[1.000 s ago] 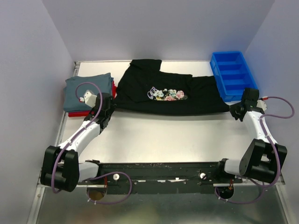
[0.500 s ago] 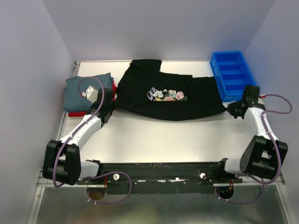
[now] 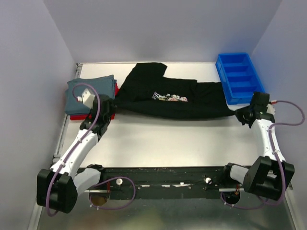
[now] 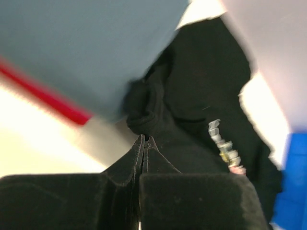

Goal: Fold and stack the t-shirts
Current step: Fold the flattened tshirt in 1/3 of the way, then grap the side of the flattened tshirt furthest away from the robot with both arms

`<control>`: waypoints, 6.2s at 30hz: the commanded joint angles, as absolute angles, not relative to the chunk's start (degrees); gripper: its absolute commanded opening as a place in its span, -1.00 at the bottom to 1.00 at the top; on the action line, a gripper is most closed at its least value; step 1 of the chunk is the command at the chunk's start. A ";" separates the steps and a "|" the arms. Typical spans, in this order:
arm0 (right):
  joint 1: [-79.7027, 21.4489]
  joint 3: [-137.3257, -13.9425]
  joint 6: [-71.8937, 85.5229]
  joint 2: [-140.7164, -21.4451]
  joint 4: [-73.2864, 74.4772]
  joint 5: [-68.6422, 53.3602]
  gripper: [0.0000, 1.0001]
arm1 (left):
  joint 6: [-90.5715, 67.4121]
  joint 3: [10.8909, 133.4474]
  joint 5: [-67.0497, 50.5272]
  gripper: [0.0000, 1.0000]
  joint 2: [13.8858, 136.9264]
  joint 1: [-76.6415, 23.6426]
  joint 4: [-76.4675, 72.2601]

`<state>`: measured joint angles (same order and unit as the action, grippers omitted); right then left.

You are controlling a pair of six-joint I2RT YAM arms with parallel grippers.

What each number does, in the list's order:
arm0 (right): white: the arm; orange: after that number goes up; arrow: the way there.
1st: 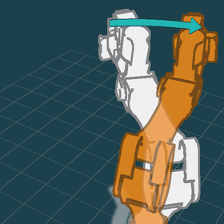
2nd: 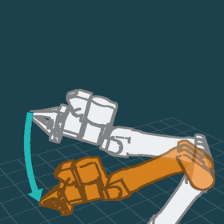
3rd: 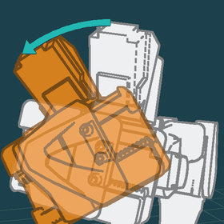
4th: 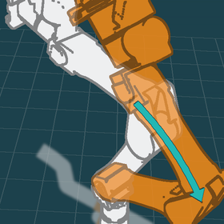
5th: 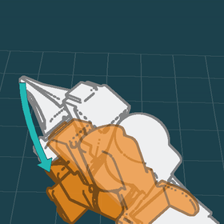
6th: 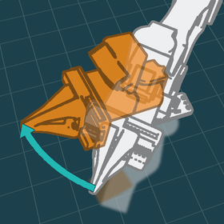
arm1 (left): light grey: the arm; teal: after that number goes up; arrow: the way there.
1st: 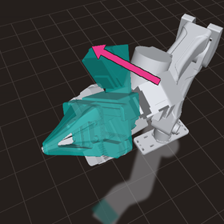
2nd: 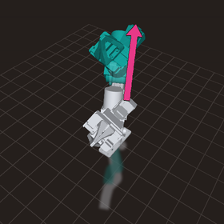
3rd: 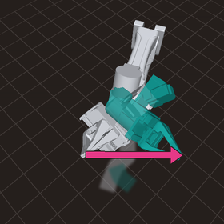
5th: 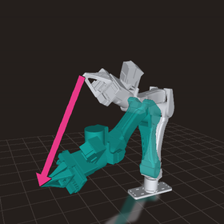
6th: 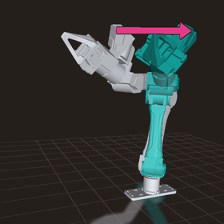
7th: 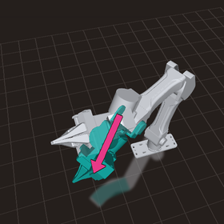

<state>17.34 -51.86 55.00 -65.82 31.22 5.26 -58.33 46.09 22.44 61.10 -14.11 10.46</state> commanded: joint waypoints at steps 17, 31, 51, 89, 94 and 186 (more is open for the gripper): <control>17.67 -38.47 50.98 -58.35 34.89 7.74 -0.99 | -62.94 22.57 19.77 -1.00 39.80 -14.85 20.48; 18.46 -57.68 52.64 -56.34 44.65 10.37 -0.99 | -55.45 51.97 22.15 -1.00 55.29 -14.85 26.80; 18.98 -32.70 49.66 -44.65 46.58 10.55 -0.92 | -66.71 20.83 16.96 -1.00 27.33 -15.47 40.34; 18.02 -49.04 33.22 -58.53 14.59 -18.02 0.06 | -37.36 82.67 4.83 0.97 100.34 -14.24 13.53; 17.49 -50.18 32.61 -61.25 13.45 -19.34 0.06 | -36.47 100.43 3.52 0.89 115.02 -14.15 20.30; 3.69 -116.80 14.59 -133.85 47.37 13.97 -0.18 | -32.69 108.90 -15.29 -1.00 133.07 -0.61 3.52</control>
